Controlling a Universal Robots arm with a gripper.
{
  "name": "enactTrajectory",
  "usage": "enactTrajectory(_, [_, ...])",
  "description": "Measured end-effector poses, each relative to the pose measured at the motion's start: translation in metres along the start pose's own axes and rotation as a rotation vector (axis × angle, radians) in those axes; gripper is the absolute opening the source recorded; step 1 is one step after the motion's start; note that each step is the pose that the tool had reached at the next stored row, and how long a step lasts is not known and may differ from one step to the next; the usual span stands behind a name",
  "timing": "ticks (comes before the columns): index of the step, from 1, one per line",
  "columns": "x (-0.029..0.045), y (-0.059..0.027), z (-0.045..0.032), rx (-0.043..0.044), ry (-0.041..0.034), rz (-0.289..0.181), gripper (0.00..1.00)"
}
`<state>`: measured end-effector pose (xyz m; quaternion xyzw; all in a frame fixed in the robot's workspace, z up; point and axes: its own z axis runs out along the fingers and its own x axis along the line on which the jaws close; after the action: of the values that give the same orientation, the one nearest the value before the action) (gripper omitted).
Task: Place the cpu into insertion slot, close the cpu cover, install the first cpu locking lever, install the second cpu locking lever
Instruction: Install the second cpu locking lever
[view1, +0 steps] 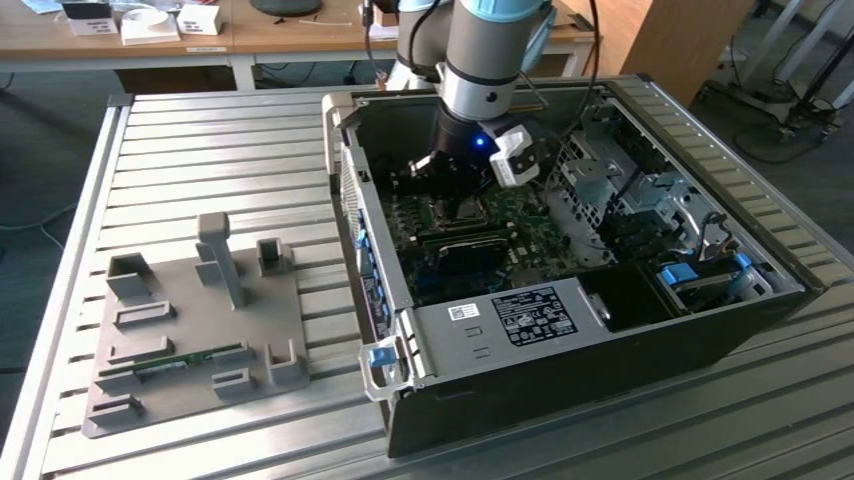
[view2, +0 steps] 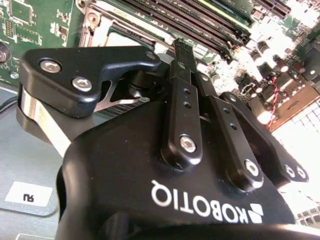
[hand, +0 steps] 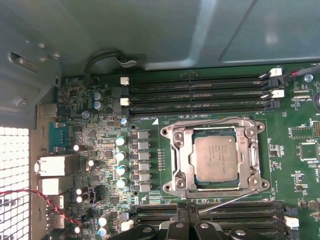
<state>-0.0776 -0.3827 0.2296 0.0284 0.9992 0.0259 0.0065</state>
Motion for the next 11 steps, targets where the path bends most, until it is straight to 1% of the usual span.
enactTrajectory(5, [0.0022,-0.0001,0.0000,0.0000,0.0000,0.000,0.11])
enactTrajectory(11, [0.0024,-0.0001,0.0000,0.0000,0.0000,0.000,0.11])
